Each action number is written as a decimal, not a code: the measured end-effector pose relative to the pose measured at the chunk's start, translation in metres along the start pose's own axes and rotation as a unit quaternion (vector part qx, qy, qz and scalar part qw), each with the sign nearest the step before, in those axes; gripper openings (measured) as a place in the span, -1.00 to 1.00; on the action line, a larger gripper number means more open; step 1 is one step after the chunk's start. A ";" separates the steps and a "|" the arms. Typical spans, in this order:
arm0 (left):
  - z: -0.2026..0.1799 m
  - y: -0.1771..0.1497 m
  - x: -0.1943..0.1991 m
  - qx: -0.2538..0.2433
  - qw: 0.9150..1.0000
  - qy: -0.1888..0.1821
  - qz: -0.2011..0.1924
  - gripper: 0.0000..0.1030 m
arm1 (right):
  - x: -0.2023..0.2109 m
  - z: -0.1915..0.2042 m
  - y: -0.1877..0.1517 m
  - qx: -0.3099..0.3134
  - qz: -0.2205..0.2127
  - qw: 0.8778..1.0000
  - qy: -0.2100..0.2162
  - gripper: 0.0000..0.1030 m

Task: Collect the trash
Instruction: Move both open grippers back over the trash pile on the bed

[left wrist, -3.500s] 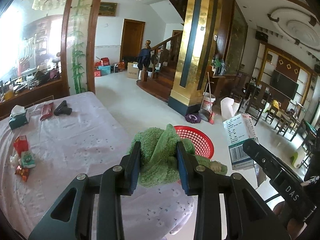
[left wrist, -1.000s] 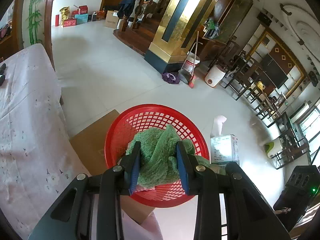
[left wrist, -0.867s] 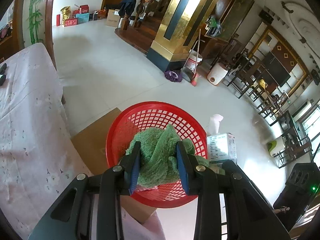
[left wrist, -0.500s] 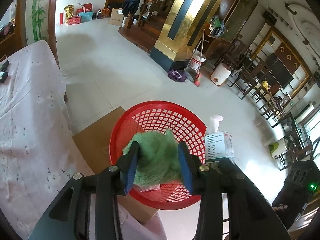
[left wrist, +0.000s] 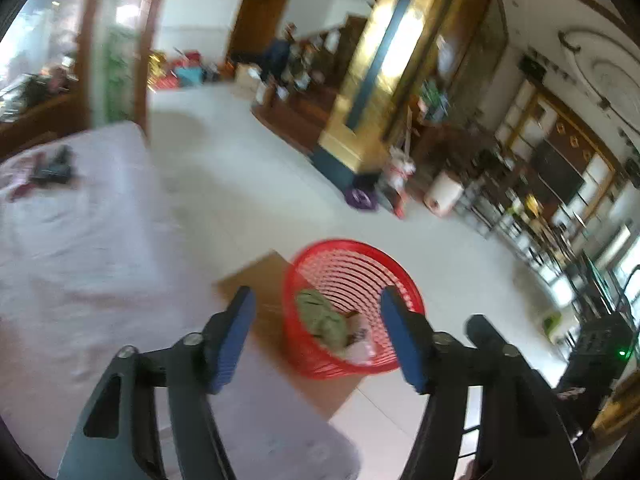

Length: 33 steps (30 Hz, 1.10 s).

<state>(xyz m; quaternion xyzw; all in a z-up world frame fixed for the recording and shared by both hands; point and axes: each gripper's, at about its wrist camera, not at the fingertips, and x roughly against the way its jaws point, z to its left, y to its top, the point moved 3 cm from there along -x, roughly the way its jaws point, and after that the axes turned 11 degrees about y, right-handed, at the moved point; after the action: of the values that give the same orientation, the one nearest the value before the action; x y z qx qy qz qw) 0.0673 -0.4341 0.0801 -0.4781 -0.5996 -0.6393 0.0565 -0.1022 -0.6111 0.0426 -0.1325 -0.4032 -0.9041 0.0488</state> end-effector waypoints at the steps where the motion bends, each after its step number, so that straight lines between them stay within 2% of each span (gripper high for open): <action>1: 0.015 -0.004 0.019 0.009 1.000 0.018 -0.017 0.35 | 0.004 0.012 -0.003 0.008 -0.002 1.000 0.011 0.37; 7: 0.090 -0.027 0.100 0.048 0.991 0.104 -0.074 0.36 | 0.013 0.096 -0.023 0.068 0.005 0.995 0.076 0.51; 12: 0.150 -0.045 0.141 0.089 0.983 0.136 -0.088 0.37 | 0.001 0.163 -0.049 0.114 0.029 0.986 0.122 0.58; 18: 0.227 -0.077 0.180 0.129 0.968 0.193 -0.098 0.38 | -0.020 0.225 -0.086 0.166 0.065 0.971 0.160 0.62; 24: 0.297 -0.102 0.199 0.186 0.952 0.225 -0.091 0.38 | -0.046 0.268 -0.122 0.197 0.103 0.959 0.176 0.65; 33: 0.366 -0.118 0.214 0.242 0.932 0.257 -0.086 0.38 | -0.079 0.310 -0.165 0.246 0.139 0.945 0.167 0.71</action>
<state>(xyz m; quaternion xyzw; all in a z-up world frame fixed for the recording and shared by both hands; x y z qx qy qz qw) 0.0752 0.0061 0.0773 -0.2156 -0.7402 -0.5780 0.2674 0.0039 -0.2719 0.1005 -0.0185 -0.5766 -0.7703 0.2716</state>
